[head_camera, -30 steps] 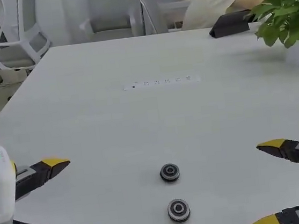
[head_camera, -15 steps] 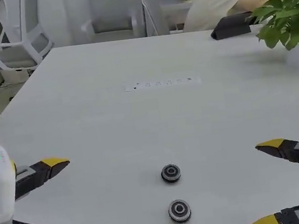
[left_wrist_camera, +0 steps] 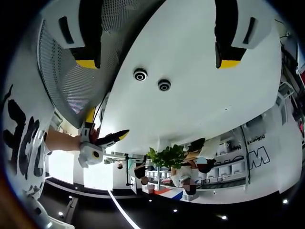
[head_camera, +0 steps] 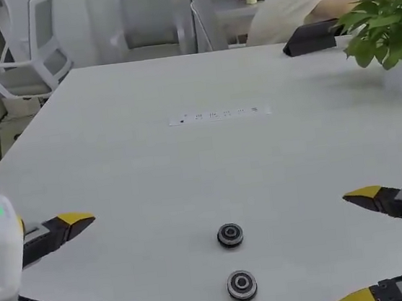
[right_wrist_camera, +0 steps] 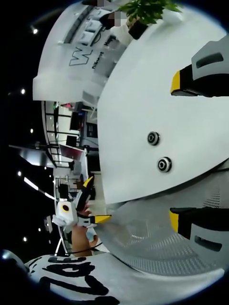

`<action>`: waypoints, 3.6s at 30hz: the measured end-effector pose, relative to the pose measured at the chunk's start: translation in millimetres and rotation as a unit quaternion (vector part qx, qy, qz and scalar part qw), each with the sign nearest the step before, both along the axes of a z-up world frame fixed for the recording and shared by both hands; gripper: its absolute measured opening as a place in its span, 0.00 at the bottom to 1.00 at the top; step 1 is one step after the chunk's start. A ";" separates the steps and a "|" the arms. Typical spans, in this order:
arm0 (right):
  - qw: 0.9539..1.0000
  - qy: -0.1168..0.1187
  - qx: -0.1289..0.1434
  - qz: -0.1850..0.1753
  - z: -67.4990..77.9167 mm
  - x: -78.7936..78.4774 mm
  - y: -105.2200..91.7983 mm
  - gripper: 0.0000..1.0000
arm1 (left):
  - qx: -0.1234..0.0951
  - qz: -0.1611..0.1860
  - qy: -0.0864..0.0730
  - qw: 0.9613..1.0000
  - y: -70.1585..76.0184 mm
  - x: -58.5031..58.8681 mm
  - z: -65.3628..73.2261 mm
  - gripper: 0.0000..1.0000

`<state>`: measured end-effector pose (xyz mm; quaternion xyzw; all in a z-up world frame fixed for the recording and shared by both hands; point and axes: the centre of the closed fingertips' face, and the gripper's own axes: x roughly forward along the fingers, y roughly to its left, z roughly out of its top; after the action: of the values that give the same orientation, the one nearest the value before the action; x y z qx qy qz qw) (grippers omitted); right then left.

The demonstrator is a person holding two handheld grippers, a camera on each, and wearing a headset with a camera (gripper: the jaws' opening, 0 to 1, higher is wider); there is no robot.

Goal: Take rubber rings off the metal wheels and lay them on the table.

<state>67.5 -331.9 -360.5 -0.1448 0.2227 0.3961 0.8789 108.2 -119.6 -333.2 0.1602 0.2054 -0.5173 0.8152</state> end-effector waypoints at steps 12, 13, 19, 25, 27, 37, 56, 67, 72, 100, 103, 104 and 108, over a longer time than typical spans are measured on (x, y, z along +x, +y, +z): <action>1.000 -0.002 -0.001 0.003 0.4 2.4 2.0 0.97 | 0.001 0.000 0.001 1.000 1.9 -0.2 -1.0 0.99; 1.000 -0.002 -0.002 0.003 0.4 3.0 2.4 0.96 | 0.000 0.001 0.001 1.000 2.2 0.1 -0.8 0.99; 1.000 -0.005 -0.002 0.009 2.1 6.2 6.8 0.96 | -0.002 0.004 -0.001 1.000 3.4 1.5 -0.2 0.99; 1.000 -0.004 -0.003 0.012 -0.8 8.2 8.7 0.96 | -0.006 0.006 0.000 1.000 2.9 3.0 -0.7 0.99; 1.000 -0.002 -0.002 0.014 -2.4 8.7 9.4 0.96 | -0.006 0.006 0.001 1.000 2.3 3.1 -1.8 0.99; 1.000 -0.001 -0.004 0.016 -7.4 9.6 12.1 0.95 | -0.005 0.001 0.007 1.000 -1.6 4.0 -8.2 0.98; 1.000 0.003 0.005 0.021 -17.4 26.9 16.7 0.92 | 0.001 -0.008 0.012 1.000 -11.7 16.8 -17.4 0.97; 0.999 0.015 0.003 0.029 -32.2 35.9 16.5 0.90 | 0.010 -0.009 0.021 1.000 -16.2 26.3 -29.2 0.96; 0.999 0.017 0.002 0.032 -35.4 37.4 16.7 0.88 | 0.012 -0.013 0.021 1.000 -19.1 28.9 -30.7 0.96; 0.999 0.032 0.007 0.036 -59.4 48.4 21.0 0.78 | 0.026 -0.049 0.038 0.998 -43.0 33.1 -48.7 0.91; 0.999 0.034 0.006 0.040 -61.6 47.5 23.5 0.76 | 0.028 -0.055 0.037 0.997 -45.6 32.8 -50.4 0.90; 0.999 0.035 0.006 0.042 -62.1 47.4 24.1 0.75 | 0.029 -0.056 0.036 0.997 -46.0 32.8 -50.8 0.89; 0.998 0.035 0.009 0.046 -63.4 48.1 26.7 0.73 | 0.033 -0.063 0.039 0.997 -48.5 32.4 -53.9 0.85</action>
<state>115.6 -305.3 -423.8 -0.1334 0.2427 0.4427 0.8529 140.6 -168.1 -387.2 0.1788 0.2437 -0.5666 0.7665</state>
